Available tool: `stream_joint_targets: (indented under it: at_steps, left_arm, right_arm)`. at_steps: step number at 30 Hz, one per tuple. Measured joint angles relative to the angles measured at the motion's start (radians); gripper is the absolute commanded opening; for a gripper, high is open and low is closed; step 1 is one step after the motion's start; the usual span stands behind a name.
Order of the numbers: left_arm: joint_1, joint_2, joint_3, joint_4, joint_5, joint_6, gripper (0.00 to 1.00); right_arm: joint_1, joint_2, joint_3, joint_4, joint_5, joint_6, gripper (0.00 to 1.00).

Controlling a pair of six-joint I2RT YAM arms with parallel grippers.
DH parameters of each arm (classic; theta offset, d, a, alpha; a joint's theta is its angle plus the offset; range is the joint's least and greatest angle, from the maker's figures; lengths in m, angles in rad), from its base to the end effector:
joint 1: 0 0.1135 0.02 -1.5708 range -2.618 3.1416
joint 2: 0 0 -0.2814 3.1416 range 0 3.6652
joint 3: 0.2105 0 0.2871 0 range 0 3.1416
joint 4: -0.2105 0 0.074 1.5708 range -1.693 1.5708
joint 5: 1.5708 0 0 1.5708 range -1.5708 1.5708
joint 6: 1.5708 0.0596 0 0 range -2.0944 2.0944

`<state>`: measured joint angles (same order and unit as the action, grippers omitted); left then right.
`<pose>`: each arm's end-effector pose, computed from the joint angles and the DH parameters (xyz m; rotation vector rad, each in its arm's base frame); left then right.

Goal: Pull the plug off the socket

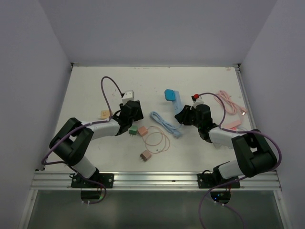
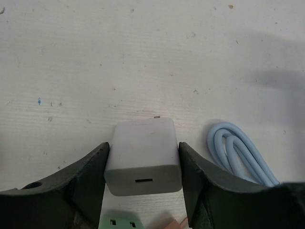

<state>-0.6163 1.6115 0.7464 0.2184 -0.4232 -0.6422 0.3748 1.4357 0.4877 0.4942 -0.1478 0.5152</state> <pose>0.3092 -0.1891 0.1425 -0.2580 2.1482 -0.2569 0.2891 0.1231 0.1410 0.0502 2.0927 0.7022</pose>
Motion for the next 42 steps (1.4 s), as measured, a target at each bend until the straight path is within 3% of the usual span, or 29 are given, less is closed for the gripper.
stream_joint_targets:
  at_steps: [1, 2, 5, 9, 15, 29, 38, 42]
  left_arm:
    - [0.0, 0.0, 0.0, 0.002, 0.0, 0.0, 0.5]
    - [0.0, 0.0, -0.001, 0.003, 0.0, 0.0, 0.56]
    - [0.0, 0.0, -0.006, 0.011, 0.0, 0.0, 0.64]
    - [0.0, -0.008, -0.009, 0.008, 0.007, 0.002, 0.84]
    - [0.0, -0.063, -0.008, -0.003, 0.018, 0.0, 0.97]
    - [0.0, -0.15, 0.111, -0.023, 0.215, -0.065, 0.99]
    - [0.0, -0.085, 0.192, -0.001, 0.312, -0.161, 0.92]
    - [0.0, -0.029, 0.208, 0.002, 0.333, -0.214, 0.83]
  right_arm:
    - [0.0, 0.0, 0.0, 0.0, -0.002, 0.0, 0.0]
    - [0.0, 0.0, 0.0, 0.0, -0.003, 0.0, 0.0]
    - [0.0, 0.003, 0.0, 0.0, -0.005, 0.0, 0.0]
    - [0.0, 0.011, 0.001, 0.0, -0.006, 0.0, 0.0]
    - [0.0, 0.013, 0.002, 0.0, -0.016, -0.003, 0.0]
    - [0.035, 0.024, 0.013, 0.024, -0.105, -0.038, 0.0]
    - [0.09, 0.024, 0.025, 0.056, -0.162, -0.091, 0.0]
    - [0.098, 0.024, 0.025, 0.063, -0.18, -0.103, 0.0]
